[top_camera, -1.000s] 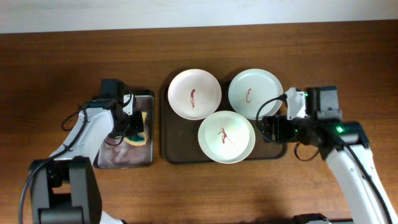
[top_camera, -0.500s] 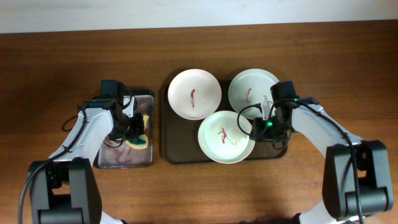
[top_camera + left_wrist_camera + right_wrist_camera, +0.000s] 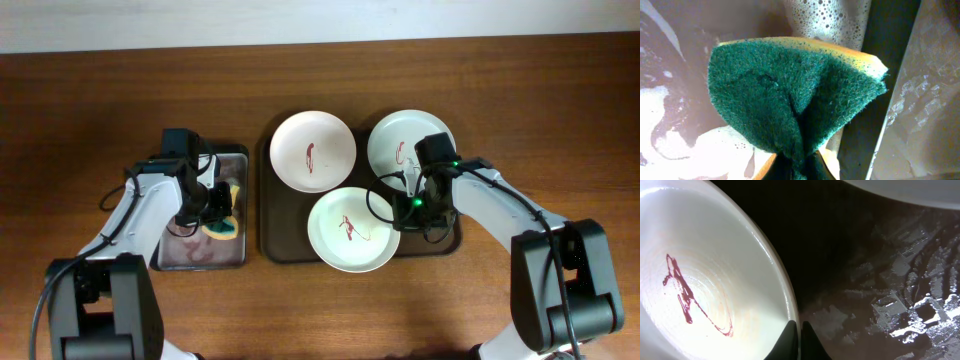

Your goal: Clean dirty plates on tray and stack at the side

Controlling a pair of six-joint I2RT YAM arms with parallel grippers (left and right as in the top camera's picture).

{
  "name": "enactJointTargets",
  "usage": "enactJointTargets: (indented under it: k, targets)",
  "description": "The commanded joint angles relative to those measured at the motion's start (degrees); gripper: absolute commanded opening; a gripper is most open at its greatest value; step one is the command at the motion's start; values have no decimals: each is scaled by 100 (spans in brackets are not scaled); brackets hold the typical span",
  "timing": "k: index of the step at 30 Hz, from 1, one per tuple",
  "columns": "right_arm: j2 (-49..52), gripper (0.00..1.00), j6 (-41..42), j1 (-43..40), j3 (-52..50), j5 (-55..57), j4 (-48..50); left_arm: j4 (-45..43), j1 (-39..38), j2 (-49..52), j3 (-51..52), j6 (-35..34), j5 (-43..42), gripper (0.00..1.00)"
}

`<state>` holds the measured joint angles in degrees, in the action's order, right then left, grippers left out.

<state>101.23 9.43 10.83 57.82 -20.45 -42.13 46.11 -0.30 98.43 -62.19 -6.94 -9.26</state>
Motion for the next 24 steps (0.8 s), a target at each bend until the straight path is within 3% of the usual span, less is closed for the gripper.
enactJointTargets:
  k: [1,10,16,24]
  targets:
    - [44,4,76,42,85,203,-4,-20,20,-420,-149,13,-4,0]
    - [44,4,76,39,85,205,-2,-1445,20,-1626,-223,33,901,0]
    - [44,4,76,39,85,205,0,-1412,-192,-2380,-221,181,1567,0]
    - [42,4,74,39,85,205,13,-1355,-557,-2378,-105,179,2218,0]
